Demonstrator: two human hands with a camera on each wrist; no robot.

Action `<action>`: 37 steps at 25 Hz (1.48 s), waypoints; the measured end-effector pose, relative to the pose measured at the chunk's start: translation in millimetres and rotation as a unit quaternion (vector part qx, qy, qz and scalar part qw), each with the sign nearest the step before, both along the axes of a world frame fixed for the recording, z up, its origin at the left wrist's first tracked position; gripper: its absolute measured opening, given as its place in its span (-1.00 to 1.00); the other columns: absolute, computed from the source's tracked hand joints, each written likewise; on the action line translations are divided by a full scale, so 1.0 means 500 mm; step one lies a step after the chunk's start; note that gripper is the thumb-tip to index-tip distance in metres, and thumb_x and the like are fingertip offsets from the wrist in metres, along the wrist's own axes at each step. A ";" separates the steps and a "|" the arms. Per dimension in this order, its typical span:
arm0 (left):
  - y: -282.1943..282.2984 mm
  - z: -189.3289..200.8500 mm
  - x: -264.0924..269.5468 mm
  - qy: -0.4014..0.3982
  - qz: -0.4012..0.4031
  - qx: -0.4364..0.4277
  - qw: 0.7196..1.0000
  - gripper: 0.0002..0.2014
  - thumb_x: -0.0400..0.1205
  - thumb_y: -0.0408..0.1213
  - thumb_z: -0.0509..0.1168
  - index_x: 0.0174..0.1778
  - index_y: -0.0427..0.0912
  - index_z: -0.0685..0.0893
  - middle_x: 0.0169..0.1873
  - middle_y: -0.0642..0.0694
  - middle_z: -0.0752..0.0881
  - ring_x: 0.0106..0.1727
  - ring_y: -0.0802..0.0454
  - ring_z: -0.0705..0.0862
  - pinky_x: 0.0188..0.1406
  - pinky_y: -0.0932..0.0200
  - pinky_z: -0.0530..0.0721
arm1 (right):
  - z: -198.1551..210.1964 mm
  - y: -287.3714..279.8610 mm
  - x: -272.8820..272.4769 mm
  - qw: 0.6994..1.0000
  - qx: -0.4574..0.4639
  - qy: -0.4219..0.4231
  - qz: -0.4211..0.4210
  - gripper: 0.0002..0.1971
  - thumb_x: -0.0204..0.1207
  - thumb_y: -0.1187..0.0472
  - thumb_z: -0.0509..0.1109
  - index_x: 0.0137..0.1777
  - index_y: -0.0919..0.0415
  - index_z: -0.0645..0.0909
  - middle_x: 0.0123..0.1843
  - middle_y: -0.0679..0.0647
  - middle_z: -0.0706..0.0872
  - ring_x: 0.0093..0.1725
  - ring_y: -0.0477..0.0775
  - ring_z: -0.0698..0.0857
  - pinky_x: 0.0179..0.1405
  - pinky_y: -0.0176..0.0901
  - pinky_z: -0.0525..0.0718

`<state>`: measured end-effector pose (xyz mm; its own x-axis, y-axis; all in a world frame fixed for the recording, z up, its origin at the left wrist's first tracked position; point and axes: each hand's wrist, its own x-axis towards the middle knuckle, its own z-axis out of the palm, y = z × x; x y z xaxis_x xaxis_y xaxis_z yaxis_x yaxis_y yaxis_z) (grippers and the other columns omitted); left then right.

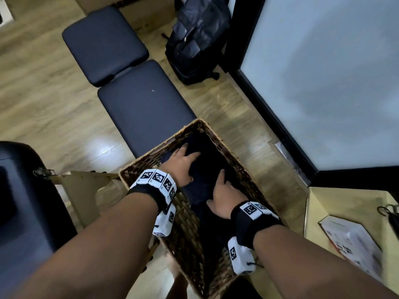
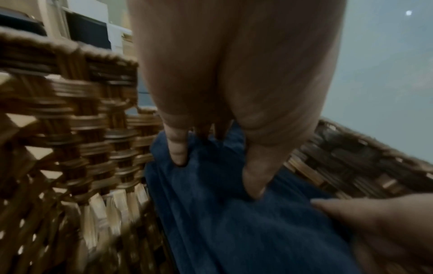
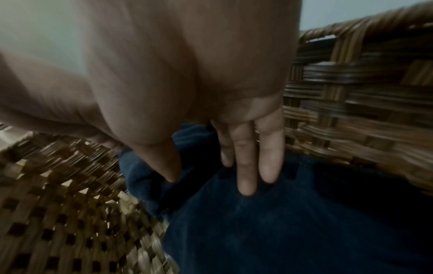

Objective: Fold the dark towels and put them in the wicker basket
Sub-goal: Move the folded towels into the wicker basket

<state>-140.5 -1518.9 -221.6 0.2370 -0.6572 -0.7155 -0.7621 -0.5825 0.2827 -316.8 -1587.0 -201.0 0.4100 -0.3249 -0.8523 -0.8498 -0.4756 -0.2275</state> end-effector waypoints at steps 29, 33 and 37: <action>0.873 0.373 0.298 -0.212 0.610 -0.080 0.759 -0.35 0.42 0.08 0.54 0.18 -0.30 0.45 0.19 -0.41 0.65 0.28 -0.42 0.61 0.23 -0.19 0.64 | 0.317 0.633 0.576 0.938 0.011 -0.347 0.018 -0.54 0.42 -0.04 0.55 0.12 0.33 0.67 -0.01 0.16 0.79 0.10 0.27 0.75 0.11 0.08 0.73; 0.889 0.370 0.266 -0.199 0.640 -0.077 0.738 -0.39 0.52 0.21 0.37 0.14 -0.32 0.58 0.15 -0.34 0.72 0.24 -0.37 0.65 0.15 -0.07 0.62 | 0.312 0.642 0.560 0.953 0.020 -0.302 -0.033 -0.69 0.28 0.15 0.50 0.00 0.27 0.67 -0.08 0.12 0.77 -0.01 0.20 0.73 -0.09 -0.04 0.70; 0.917 0.349 0.215 -0.095 0.689 -0.067 0.716 -0.41 0.48 0.29 0.32 0.07 -0.21 0.71 0.06 -0.23 0.78 0.16 -0.28 0.72 0.18 -0.03 0.68 | 0.303 0.644 0.500 0.953 0.113 -0.273 -0.065 -0.67 0.03 0.15 0.39 -0.14 0.11 0.64 -0.14 0.08 0.79 -0.10 0.18 0.76 -0.22 -0.01 0.72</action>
